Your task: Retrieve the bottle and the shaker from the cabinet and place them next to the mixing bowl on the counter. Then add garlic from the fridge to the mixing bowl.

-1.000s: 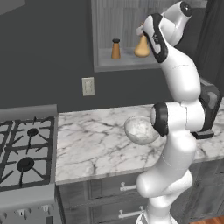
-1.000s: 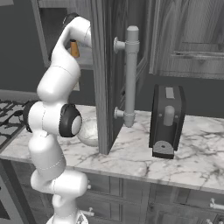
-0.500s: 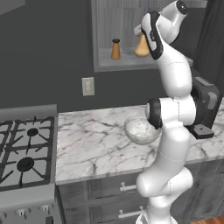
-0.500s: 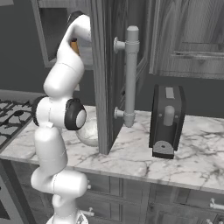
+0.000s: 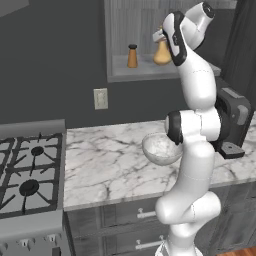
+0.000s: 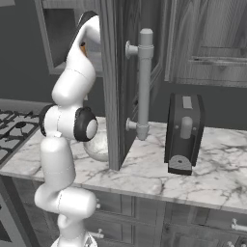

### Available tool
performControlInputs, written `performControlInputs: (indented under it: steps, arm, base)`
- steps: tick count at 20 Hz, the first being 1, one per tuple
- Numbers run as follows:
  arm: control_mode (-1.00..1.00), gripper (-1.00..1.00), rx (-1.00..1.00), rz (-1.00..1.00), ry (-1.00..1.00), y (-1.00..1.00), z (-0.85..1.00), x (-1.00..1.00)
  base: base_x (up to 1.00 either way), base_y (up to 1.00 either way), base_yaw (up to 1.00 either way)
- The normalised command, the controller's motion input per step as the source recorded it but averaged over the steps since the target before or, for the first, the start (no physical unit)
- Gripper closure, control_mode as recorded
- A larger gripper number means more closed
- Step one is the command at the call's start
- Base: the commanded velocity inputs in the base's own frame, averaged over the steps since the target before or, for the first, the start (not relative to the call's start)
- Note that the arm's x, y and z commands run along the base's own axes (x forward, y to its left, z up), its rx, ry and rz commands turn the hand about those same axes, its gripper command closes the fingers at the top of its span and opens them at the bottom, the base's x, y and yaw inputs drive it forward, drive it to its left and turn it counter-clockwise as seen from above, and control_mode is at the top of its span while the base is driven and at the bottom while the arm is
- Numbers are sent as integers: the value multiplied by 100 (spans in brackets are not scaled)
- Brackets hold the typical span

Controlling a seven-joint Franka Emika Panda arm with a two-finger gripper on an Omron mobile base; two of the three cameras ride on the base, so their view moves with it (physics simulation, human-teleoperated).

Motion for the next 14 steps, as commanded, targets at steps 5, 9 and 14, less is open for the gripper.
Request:
performControlInputs:
  steps: [5,9,14]
  arm:
    - [-100,100,0,7,0,0,-12,13]
    - [-100,100,0,6,0,0,-19,4]
    - [-100,100,0,6,0,0,-33,-2]
  base:
    - [0,0,0]
    - [0,0,0]
    - [0,0,0]
